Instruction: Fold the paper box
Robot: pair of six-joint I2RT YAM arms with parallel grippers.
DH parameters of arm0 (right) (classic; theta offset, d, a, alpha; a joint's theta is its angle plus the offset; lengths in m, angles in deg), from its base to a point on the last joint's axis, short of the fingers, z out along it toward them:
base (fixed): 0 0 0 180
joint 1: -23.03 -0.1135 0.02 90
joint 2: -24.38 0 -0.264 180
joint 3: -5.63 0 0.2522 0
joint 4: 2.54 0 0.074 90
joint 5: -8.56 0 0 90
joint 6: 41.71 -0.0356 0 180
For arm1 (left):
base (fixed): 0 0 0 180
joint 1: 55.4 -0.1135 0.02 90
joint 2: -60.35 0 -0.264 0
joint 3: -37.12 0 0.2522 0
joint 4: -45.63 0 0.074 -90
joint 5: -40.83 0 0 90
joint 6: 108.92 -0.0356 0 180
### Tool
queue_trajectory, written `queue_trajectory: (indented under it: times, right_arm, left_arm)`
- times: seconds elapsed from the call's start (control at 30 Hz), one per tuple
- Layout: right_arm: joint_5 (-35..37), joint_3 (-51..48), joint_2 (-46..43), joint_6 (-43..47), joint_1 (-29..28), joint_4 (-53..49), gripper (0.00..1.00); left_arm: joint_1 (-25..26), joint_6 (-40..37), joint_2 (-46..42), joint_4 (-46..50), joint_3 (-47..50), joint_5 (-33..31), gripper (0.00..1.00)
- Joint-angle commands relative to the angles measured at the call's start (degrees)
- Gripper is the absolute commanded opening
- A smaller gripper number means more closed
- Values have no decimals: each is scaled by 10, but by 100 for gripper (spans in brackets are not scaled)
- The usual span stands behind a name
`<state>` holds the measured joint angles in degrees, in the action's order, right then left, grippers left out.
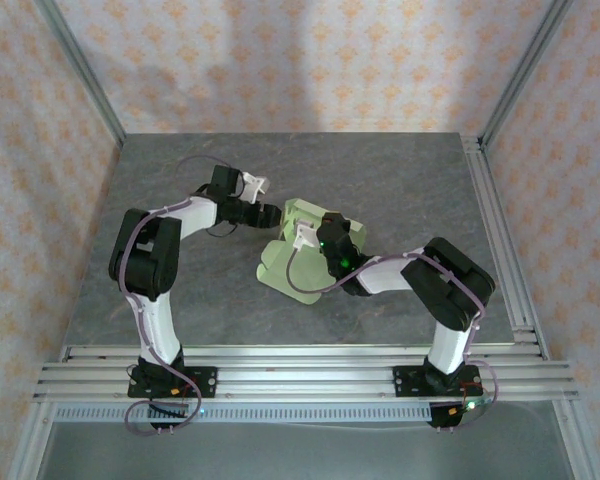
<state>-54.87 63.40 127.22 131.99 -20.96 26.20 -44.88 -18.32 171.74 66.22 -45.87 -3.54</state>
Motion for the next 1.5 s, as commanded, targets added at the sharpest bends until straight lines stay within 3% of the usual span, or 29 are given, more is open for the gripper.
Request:
queue_trajectory:
  times: [0.0,0.2,0.6,0.97,1.27,1.47]
  right_arm:
    - [21,17,13,20,-5,-11,0]
    - [26,24,34,41,-19,32,0]
    - [84,24,159,168,-40,307,0]
    - [82,28,118,167,-44,271,0]
    - [82,34,150,191,-51,302,0]
    - [82,26,148,199,-52,298,0]
  left_arm:
    - [5,1,-40,-20,21,7,66]
    - [3,1,-49,-18,26,-5,66]
    - [3,2,-57,-18,42,-7,66]
    - [-10,4,-108,-16,78,-31,65]
    - [-20,3,-103,-1,70,-30,65]
    - [-41,33,-146,-51,104,-35,65]
